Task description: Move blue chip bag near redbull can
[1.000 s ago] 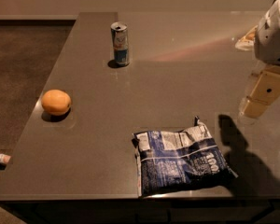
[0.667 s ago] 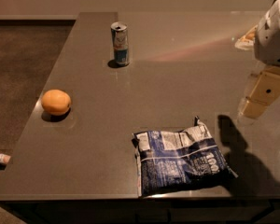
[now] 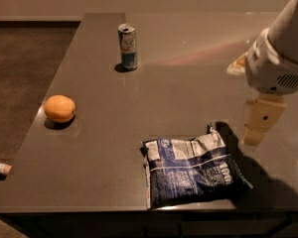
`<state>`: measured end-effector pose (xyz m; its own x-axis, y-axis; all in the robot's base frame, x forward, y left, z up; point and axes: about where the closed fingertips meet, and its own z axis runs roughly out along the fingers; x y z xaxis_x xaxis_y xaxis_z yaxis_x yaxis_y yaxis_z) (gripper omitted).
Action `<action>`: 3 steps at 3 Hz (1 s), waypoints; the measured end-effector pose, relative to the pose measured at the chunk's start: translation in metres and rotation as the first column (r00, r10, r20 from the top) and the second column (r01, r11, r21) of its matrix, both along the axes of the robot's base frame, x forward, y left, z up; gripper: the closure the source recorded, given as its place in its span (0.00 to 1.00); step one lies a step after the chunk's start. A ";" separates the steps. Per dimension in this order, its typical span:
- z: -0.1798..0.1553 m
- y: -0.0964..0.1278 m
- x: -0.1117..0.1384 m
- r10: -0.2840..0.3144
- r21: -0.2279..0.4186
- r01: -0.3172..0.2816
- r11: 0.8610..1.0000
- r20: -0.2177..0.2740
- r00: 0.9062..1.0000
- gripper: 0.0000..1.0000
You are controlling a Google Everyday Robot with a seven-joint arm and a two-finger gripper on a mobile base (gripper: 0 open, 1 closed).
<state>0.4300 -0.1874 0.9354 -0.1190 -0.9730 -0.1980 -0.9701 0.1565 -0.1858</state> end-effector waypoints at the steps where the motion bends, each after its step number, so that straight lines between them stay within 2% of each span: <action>1: -0.018 0.009 -0.004 0.054 -0.003 -0.055 0.999 -0.046 0.997 0.00; 2: -0.040 0.022 -0.017 0.127 -0.003 -0.128 0.992 -0.098 0.987 0.00; 3: -0.059 0.029 -0.031 0.170 -0.005 -0.173 0.985 -0.148 0.974 0.00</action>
Offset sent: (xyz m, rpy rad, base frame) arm -0.0358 0.0359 -0.0721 -0.0188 0.1855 0.2221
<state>0.3990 -0.1588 0.8762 0.0233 -0.9845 -0.1736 -0.9990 -0.0164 -0.0408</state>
